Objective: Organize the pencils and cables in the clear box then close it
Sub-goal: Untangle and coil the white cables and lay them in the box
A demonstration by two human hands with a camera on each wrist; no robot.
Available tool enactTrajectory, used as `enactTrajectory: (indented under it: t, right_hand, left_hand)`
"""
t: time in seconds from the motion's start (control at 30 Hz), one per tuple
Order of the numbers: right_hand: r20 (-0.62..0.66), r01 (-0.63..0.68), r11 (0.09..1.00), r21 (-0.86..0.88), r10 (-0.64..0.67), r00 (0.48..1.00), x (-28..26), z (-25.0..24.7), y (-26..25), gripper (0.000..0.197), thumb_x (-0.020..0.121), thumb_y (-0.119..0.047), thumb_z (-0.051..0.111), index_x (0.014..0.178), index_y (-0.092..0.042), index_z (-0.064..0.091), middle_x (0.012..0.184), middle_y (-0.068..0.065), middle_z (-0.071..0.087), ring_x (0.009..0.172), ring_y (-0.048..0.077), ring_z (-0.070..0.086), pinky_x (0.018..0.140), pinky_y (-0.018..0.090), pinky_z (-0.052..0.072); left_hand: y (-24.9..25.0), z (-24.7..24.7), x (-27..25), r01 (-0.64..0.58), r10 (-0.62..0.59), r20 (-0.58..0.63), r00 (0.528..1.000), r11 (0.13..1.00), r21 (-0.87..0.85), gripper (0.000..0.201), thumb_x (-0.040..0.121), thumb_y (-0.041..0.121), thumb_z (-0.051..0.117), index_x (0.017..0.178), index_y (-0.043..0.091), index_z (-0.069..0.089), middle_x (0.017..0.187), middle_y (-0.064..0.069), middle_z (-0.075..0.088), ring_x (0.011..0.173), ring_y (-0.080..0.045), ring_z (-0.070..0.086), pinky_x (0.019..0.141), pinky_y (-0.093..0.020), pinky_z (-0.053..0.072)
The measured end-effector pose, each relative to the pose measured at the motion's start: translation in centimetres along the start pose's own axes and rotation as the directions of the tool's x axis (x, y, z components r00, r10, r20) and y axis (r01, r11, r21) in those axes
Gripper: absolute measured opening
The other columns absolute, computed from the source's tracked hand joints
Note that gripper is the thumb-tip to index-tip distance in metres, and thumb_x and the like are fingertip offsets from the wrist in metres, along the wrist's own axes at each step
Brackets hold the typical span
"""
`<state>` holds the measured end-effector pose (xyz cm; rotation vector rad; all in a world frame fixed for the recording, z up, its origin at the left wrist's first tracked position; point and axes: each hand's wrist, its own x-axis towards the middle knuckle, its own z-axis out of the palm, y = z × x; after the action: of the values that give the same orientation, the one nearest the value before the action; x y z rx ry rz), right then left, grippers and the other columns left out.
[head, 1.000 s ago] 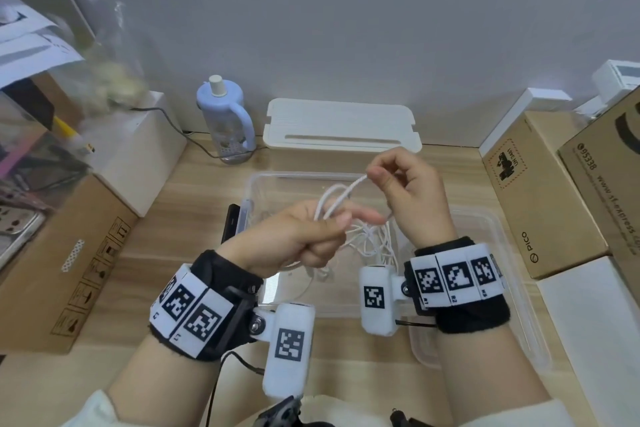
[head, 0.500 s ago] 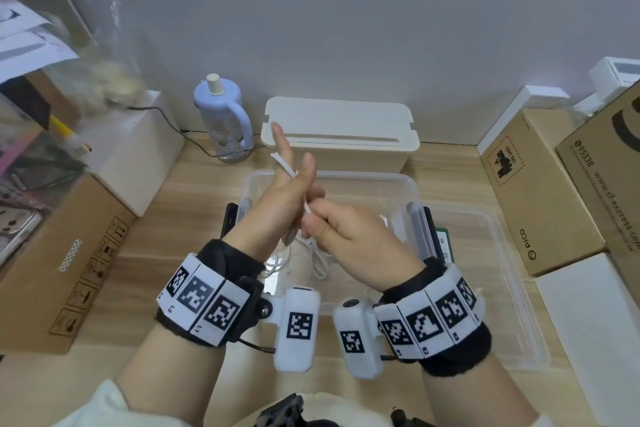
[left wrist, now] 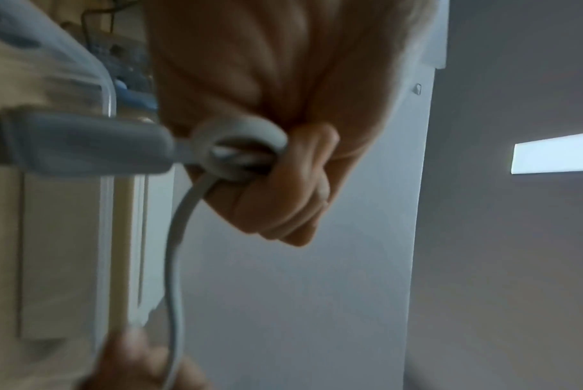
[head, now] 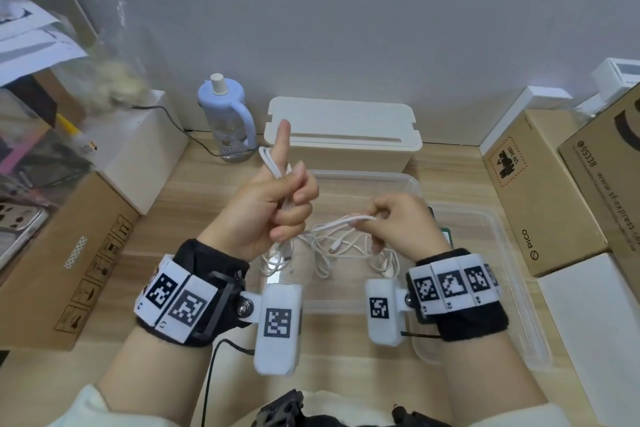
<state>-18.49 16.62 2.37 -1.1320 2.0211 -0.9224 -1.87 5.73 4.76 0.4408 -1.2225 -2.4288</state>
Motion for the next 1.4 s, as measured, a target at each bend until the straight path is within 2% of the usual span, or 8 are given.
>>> enactTrajectory:
  t: [0.27,0.47,0.67,0.9,1.0,1.1,1.27,1.4]
  right_hand:
    - [-0.007,0.132,0.914,0.383,-0.140,0.990,-1.0,-1.0,-2.1,0.032,0.073,0.007,0.067,0.079,-0.021,0.054,0.055,-0.005,0.051,0.040,0.003,0.049,0.041,0.016,0.040]
    - [-0.283,0.337,0.775,0.534,-0.211,0.936,-1.6,-2.7,-3.5,0.031,0.076,0.003,0.065,0.091,-0.023,0.057,0.056,-0.007,0.054,0.042,-0.001,0.041,0.043,0.011,0.034]
    - [-0.305,0.409,0.863,0.296,-0.321,0.897,-0.8,-1.6,-3.8,0.023,0.082,-0.003,0.063,0.085,-0.026,0.064,0.079,0.001,0.061,0.075,0.010,0.056,0.072,0.020,0.047]
    - [-0.253,0.323,0.932,0.165,-0.277,0.927,0.3,-0.6,-3.0,0.027,0.087,-0.016,0.059,0.114,-0.020,0.062,0.072,-0.008,0.066,0.056,-0.002,0.059,0.064,0.012,0.046]
    - [-0.330,0.298,0.948,0.113,-0.247,0.911,0.5,-0.5,-2.4,0.024,0.085,-0.017,0.062,0.108,-0.023,0.064,0.069,-0.012,0.064,0.070,0.006,0.063,0.078,0.021,0.048]
    - [-0.401,0.338,0.934,0.113,-0.268,0.876,0.2,-0.9,-2.5,0.018,0.091,-0.017,0.053,0.100,-0.024,0.066,0.066,-0.007,0.062,0.058,0.001,0.055,0.066,0.020,0.043]
    - [-0.275,0.473,0.872,-0.126,-0.489,0.828,-0.5,-0.5,-3.7,0.017,0.094,-0.024,0.042,0.105,-0.026,0.054,0.070,-0.014,0.061,0.075,0.011,0.061,0.073,0.038,0.049]
    - [-0.176,0.540,0.841,0.024,-0.529,0.830,-0.7,0.1,-4.3,0.016,0.092,-0.020,0.044,0.095,-0.028,0.056,0.073,-0.009,0.062,0.072,0.003,0.059,0.069,0.026,0.049]
  left_hand:
    - [-1.9,0.3,0.6,0.229,-0.168,-0.157,0.973,0.764,0.603,0.111,0.076,0.009,0.072,0.142,0.048,-0.009,0.077,-0.007,0.061,0.035,-0.003,0.034,0.034,-0.016,0.025]
    - [-2.6,0.2,0.6,0.293,-0.103,-0.298,0.949,0.638,0.712,0.095,0.077,0.015,0.074,0.146,0.036,0.012,0.033,0.012,0.040,0.028,0.001,0.037,0.034,-0.008,0.027]
    - [-2.6,0.2,0.8,0.296,-0.223,-0.203,0.954,0.570,0.766,0.073,0.080,0.039,0.066,0.142,0.041,0.028,0.041,0.002,0.050,0.034,-0.007,0.034,0.035,-0.016,0.026]
    - [-2.2,1.1,0.6,0.216,-0.274,0.004,0.962,0.769,0.601,0.062,0.077,0.044,0.059,0.136,0.037,0.043,0.053,-0.012,0.061,0.026,-0.008,0.025,0.031,-0.013,0.016]
    - [-2.3,0.6,0.5,0.217,-0.252,0.010,0.968,0.853,0.476,0.054,0.079,0.037,0.054,0.133,0.034,0.047,0.048,-0.009,0.059,0.023,-0.006,0.022,0.029,-0.013,0.012]
    - [-2.7,0.2,0.5,0.236,-0.245,-0.011,0.969,0.921,0.309,0.054,0.084,0.051,0.034,0.133,0.031,0.044,0.057,-0.012,0.065,0.025,-0.004,0.019,0.029,-0.011,0.013]
    - [-3.1,-0.2,1.0,0.248,-0.245,-0.042,0.969,0.946,0.208,0.070,0.085,0.061,0.019,0.142,0.023,0.036,0.087,-0.022,0.071,0.027,-0.005,0.026,0.030,-0.013,0.023]
    - [-2.9,0.3,0.8,0.175,-0.205,0.075,0.976,0.939,0.296,0.055,0.091,0.057,0.024,0.132,0.029,0.047,0.091,-0.016,0.071,0.032,-0.005,0.028,0.032,-0.015,0.021]
